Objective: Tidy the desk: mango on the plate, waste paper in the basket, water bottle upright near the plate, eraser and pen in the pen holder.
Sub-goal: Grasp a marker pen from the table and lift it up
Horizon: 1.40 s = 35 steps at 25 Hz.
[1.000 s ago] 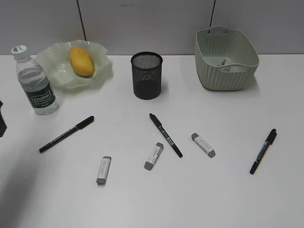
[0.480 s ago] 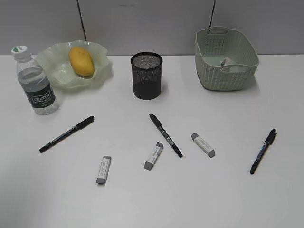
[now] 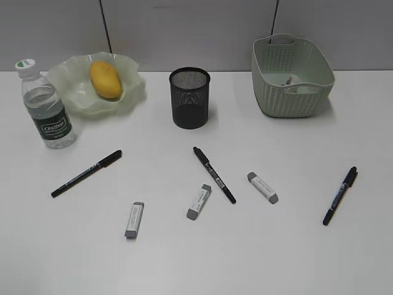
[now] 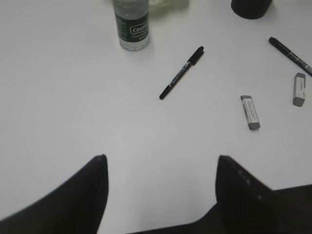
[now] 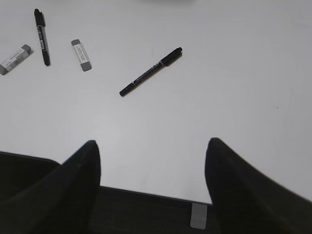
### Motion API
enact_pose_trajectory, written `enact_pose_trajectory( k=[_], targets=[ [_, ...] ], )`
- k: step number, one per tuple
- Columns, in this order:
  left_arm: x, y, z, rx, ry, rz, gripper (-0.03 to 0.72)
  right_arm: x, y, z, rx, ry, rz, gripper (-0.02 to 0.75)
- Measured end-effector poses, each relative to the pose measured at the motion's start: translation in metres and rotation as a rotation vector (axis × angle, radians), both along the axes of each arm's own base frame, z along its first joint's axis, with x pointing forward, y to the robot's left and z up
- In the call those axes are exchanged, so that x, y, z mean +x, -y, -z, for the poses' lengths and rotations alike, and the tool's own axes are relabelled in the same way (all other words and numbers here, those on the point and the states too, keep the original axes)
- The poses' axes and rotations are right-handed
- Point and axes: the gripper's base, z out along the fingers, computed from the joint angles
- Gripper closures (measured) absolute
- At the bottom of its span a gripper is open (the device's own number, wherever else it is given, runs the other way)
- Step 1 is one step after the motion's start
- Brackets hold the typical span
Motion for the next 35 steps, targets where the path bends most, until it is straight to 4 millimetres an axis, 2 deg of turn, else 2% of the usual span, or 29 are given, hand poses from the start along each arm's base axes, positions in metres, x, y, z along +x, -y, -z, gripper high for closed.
enact_pose_trajectory(
  k=[6, 10, 15, 18, 27, 35],
  targets=[
    [-0.022, -0.003, 0.007, 0.019, 0.05, 0.007, 0.19, 0.0, 0.0, 0.0, 0.0, 0.0, 0.0, 0.207],
    [-0.022, -0.003, 0.02, 0.025, 0.024, 0.01, 0.19, 0.0, 0.0, 0.0, 0.001, 0.001, 0.001, 0.207],
    [-0.02, -0.003, 0.02, 0.041, 0.047, 0.02, 0.19, 0.001, 0.0, 0.0, 0.028, -0.01, 0.022, 0.207],
    [-0.018, -0.003, 0.022, 0.04, 0.059, 0.025, 0.19, 0.011, -0.002, 0.001, 0.036, -0.075, 0.039, 0.207],
    [-0.018, -0.002, 0.022, 0.037, 0.064, 0.028, 0.19, 0.075, -0.014, 0.017, 0.038, -0.452, 0.173, 0.206],
    [-0.018, -0.002, 0.022, 0.037, 0.064, 0.028, 0.19, 0.153, -0.03, 0.025, 0.071, -0.58, 0.274, 0.206]
  ],
)
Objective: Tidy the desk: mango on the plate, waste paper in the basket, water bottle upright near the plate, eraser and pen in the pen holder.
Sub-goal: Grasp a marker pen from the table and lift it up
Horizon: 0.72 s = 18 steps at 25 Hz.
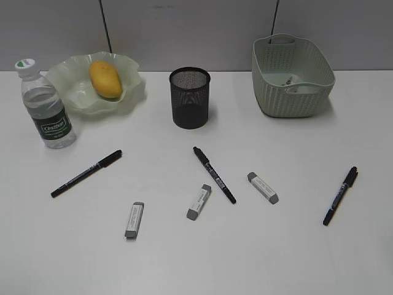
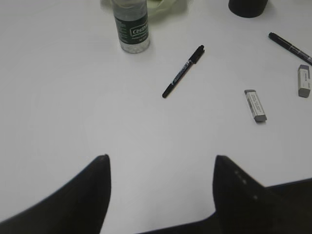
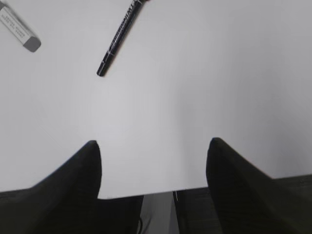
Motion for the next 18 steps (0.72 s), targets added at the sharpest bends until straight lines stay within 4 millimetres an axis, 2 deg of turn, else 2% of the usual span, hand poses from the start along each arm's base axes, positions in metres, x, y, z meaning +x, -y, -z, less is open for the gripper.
enact_pose_trajectory(
  k=[9, 13, 18],
  targets=[
    [-0.002, 0.0, 0.0, 0.0, 0.014, 0.001, 0.199, 0.094, -0.021, 0.042, 0.017, -0.118, 0.061, 0.206],
    [-0.009, -0.001, -0.001, -0.005, 0.061, 0.001, 0.202, 0.125, -0.024, 0.063, 0.018, -0.166, 0.101, 0.206],
    [-0.016, -0.002, -0.001, -0.01, 0.107, 0.001, 0.209, 0.153, -0.011, 0.084, 0.021, -0.214, 0.171, 0.206]
  ],
)
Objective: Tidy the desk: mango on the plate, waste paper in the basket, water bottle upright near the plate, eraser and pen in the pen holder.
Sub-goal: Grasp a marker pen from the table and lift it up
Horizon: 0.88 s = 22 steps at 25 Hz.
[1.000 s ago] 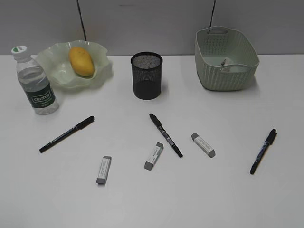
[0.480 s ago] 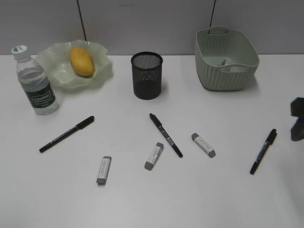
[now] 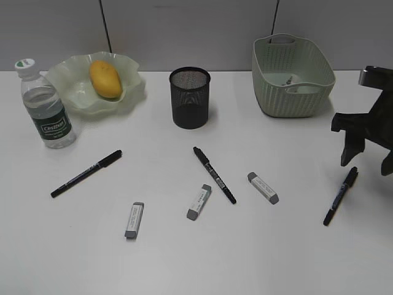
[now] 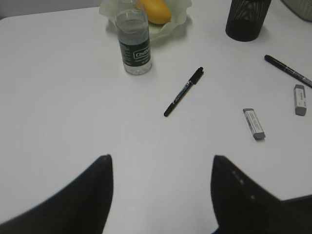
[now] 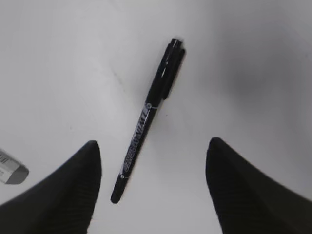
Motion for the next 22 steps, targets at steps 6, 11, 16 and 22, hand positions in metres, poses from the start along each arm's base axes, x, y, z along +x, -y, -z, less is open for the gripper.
enact_pose_trajectory(
  k=[6, 11, 16, 22],
  targets=[
    [-0.005, -0.001, 0.0, -0.005, 0.037, 0.0, 0.216, 0.016, 0.011, 0.025, 0.01, -0.041, 0.065, 0.209],
    [-0.005, -0.001, 0.0, -0.006, 0.042, 0.0, 0.226, 0.021, 0.011, 0.043, 0.017, -0.068, 0.094, 0.245],
    [-0.006, -0.001, 0.0, -0.006, 0.043, 0.0, 0.228, 0.028, 0.011, 0.055, 0.013, -0.069, 0.094, 0.276],
    [-0.006, -0.001, 0.0, -0.006, 0.043, 0.0, 0.228, 0.039, 0.01, 0.061, 0.014, -0.067, 0.096, 0.323]
  ],
)
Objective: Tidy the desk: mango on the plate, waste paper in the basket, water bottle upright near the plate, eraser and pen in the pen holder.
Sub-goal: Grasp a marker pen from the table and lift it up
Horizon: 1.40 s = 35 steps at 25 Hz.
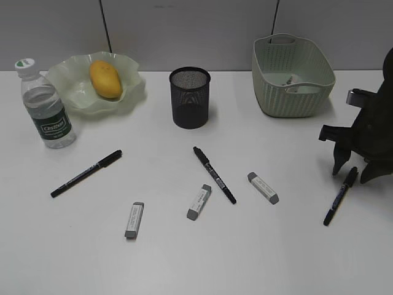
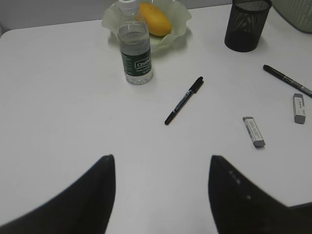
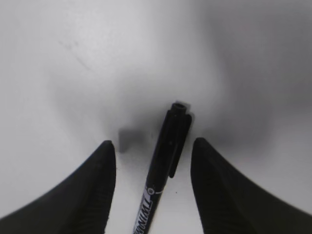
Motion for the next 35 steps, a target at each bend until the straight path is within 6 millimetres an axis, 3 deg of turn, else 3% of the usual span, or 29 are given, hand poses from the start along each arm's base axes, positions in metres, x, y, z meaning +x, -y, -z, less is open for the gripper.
enact_pose_trajectory(
  k=[5, 17, 23, 31, 35],
  targets=[
    [0.0, 0.0, 0.0, 0.0, 0.0, 0.0, 0.232, 0.001, 0.0, -0.001, 0.001, 0.0, 0.011, 0.363],
    [0.0, 0.0, 0.0, 0.0, 0.0, 0.0, 0.233, -0.001, 0.0, 0.008, -0.003, -0.051, 0.013, 0.37],
    [0.0, 0.0, 0.0, 0.0, 0.0, 0.0, 0.241, -0.001, 0.0, 0.009, 0.001, -0.056, 0.018, 0.491],
    [0.0, 0.0, 0.0, 0.0, 0.0, 0.0, 0.244, -0.001, 0.0, 0.013, 0.0, -0.067, 0.02, 0.585],
    [0.0, 0.0, 0.0, 0.0, 0.0, 0.0, 0.244, 0.0, 0.0, 0.012, -0.002, -0.063, -0.003, 0.587]
  ],
)
